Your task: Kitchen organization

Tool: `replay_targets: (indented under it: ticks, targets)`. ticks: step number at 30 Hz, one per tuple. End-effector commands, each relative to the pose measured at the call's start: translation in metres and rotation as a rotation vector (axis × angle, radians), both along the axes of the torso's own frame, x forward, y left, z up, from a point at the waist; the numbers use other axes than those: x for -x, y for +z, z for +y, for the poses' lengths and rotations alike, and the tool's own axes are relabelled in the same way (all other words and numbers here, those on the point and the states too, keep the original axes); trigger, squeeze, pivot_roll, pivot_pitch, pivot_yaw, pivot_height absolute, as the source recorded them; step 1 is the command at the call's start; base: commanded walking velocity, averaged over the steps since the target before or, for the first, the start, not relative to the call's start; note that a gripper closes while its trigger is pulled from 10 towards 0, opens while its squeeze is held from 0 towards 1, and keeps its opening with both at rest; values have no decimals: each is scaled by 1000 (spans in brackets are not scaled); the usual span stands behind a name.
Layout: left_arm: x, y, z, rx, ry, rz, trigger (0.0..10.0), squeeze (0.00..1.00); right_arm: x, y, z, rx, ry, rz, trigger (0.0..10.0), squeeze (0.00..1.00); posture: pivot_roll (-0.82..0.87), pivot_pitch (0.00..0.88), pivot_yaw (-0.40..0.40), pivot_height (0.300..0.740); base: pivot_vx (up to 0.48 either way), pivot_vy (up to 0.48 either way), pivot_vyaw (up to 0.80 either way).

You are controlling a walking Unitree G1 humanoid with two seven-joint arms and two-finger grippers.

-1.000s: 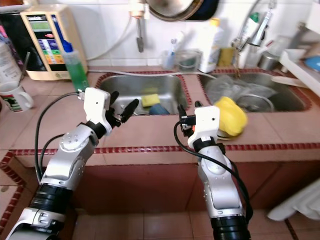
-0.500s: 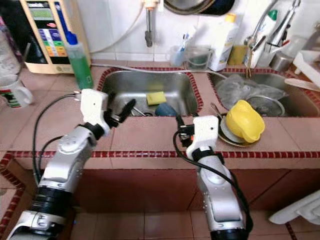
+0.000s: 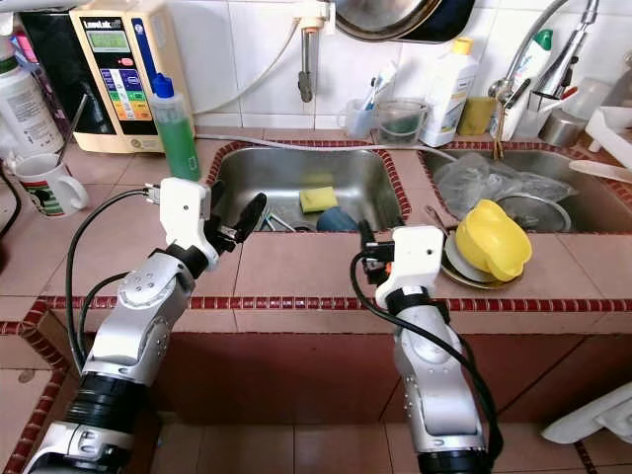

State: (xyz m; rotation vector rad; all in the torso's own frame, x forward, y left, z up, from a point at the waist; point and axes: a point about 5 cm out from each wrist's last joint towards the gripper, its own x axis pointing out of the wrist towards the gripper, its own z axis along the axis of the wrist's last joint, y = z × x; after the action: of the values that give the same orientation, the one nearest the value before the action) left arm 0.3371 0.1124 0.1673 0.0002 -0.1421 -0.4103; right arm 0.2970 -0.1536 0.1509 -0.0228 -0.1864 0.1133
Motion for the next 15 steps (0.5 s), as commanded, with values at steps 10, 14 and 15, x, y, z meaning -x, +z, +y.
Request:
replay_targets:
  ticks: [10,14,15]
  targets:
    - [3,-12,32,-65,66,21,10000,0,9,-17,-19,-14,-4,30,10000,1000,-78,0,30,740,0,0,0]
    - [3,-11,36,-77,90,4,10000,0,6,-14,-19,-16,-2,12,10000,1000,-69,0,24,740,0,0,0]
    - [3,-10,36,-77,92,2,10000,0,5,-14,-18,-17,-1,8,10000,1000,-69,0,24,740,0,0,0]
